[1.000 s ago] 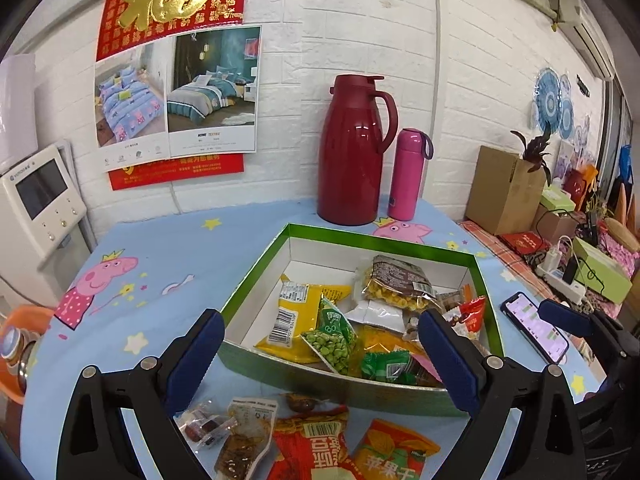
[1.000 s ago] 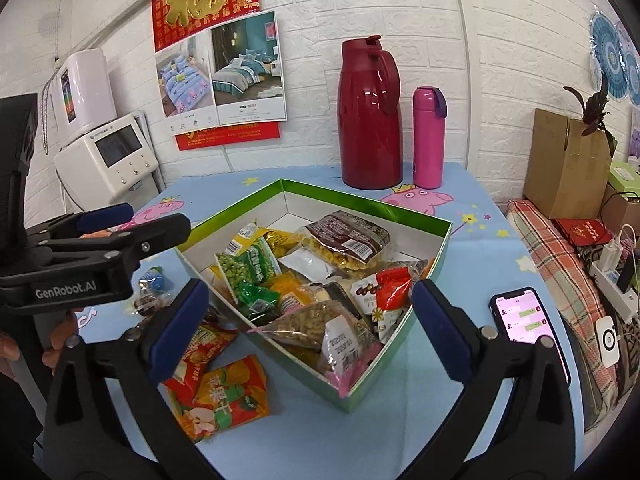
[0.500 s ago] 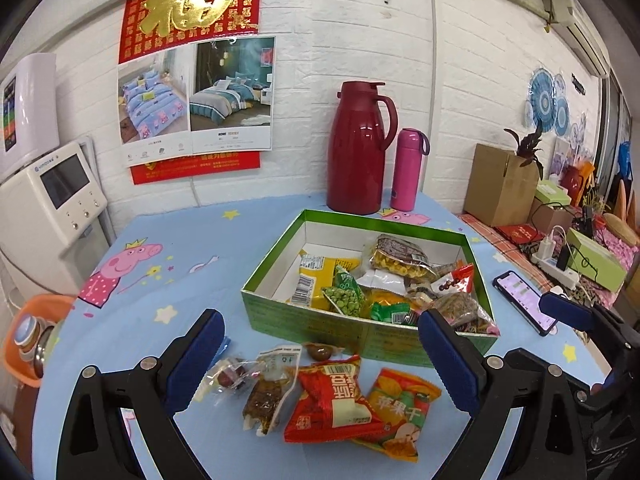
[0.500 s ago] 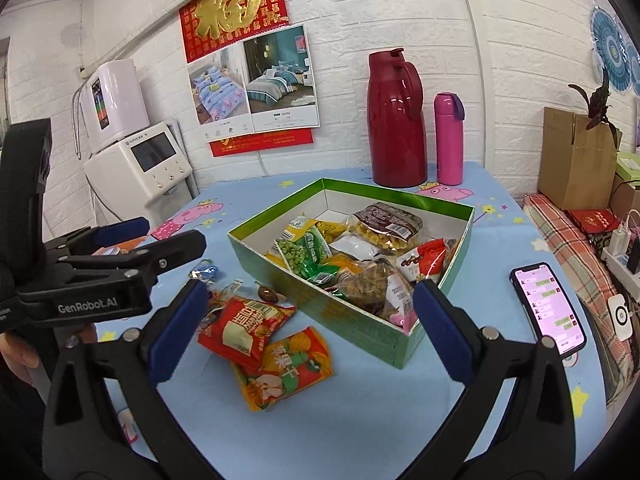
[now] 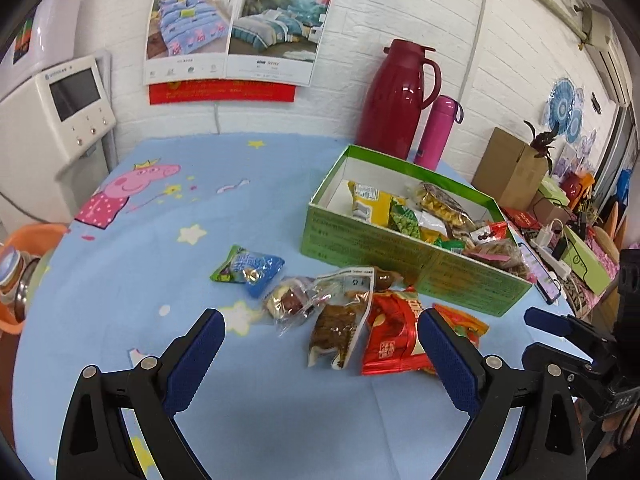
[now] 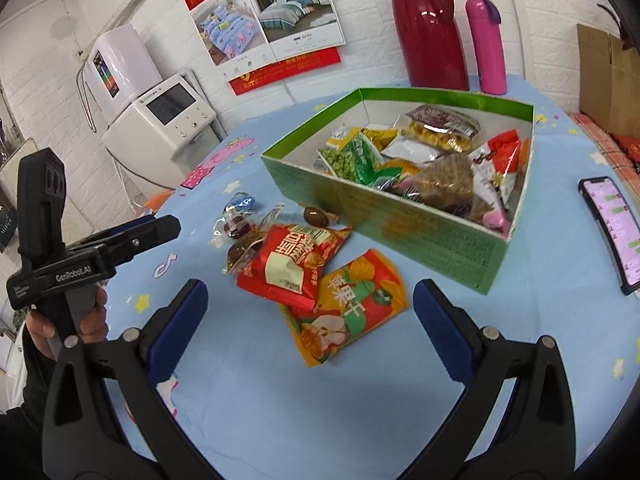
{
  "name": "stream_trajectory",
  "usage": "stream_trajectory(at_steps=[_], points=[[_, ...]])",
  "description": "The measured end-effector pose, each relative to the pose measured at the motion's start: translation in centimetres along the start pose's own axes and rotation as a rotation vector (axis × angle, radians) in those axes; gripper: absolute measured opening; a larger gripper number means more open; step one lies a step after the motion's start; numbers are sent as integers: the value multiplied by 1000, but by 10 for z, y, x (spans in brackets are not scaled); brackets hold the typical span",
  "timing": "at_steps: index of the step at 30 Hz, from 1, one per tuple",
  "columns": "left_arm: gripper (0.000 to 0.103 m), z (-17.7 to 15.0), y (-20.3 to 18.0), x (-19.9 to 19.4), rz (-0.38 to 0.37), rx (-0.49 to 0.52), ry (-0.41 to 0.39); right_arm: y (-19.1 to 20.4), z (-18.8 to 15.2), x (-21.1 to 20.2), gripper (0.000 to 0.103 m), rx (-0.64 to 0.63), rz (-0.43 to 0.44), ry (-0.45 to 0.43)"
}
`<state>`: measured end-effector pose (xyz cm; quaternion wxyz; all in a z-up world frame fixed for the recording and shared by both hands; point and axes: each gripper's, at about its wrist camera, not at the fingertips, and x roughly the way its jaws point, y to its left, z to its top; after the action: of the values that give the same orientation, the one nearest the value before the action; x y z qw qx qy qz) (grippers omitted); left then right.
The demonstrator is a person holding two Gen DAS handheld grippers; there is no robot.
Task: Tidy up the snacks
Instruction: 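Move both grippers back over the loose snacks beside the box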
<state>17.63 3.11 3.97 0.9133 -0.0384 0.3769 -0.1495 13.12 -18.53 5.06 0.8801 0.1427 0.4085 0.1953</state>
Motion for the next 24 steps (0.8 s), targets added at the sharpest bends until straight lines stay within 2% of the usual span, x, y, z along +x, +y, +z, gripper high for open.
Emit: stream_trajectory(at_steps=[3, 7, 11, 13, 14, 16, 19, 20, 22, 24], points=[[86, -12, 9, 5, -66, -19, 52, 0, -1, 14, 102, 24, 21, 31], [70, -35, 12, 9, -126, -22, 119, 14, 5, 34, 101, -57, -5, 61], [70, -46, 20, 5, -138, -56, 129, 28, 11, 68, 89, -150, -41, 103], [70, -48, 26, 1, -133, -68, 123, 29, 8, 84, 68, -161, -70, 147], [70, -49, 28, -1, -129, -72, 120, 30, 4, 89, 63, -145, -56, 173], [70, -50, 33, -5, -128, -76, 116, 39, -7, 86, 63, -144, 5, 181], [70, -54, 38, -7, -128, -90, 116, 60, -21, 74, 63, -206, 195, 208], [70, -56, 39, -7, -134, -98, 121, 63, -21, 70, 63, -228, 186, 200], [70, -58, 39, -3, -159, -111, 134, 59, -14, 63, 63, -255, 101, 160], [70, -58, 37, 1, -173, -120, 140, 44, -3, 64, 63, -194, 79, 148]])
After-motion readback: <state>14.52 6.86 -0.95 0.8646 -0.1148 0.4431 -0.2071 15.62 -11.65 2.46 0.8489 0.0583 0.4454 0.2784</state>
